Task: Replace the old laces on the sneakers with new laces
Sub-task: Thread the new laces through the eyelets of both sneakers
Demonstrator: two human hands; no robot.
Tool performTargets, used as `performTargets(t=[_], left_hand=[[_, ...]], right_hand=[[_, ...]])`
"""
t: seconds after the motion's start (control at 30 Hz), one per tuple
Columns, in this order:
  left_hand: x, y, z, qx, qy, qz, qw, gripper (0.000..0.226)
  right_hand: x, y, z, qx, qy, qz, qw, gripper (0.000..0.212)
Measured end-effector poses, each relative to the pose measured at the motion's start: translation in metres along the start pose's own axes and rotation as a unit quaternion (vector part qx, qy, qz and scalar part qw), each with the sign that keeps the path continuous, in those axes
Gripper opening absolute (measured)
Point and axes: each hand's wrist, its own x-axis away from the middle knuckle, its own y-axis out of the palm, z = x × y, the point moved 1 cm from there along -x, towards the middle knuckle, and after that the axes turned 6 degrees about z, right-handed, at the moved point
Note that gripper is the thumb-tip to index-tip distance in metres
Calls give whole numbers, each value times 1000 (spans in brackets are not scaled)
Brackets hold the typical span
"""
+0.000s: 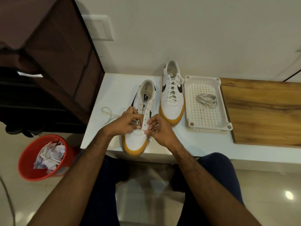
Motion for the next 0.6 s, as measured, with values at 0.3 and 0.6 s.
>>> performTargets(t=[0.3,0.6], left_hand=[[-2,9,-8,57,-14,31,998,23],[-6,9,-15,35,-34,9,999,29]], right_hand=[[2,1,-1,2,-7,10,1000,34],[13,13,7,121,-164,83,975,17]])
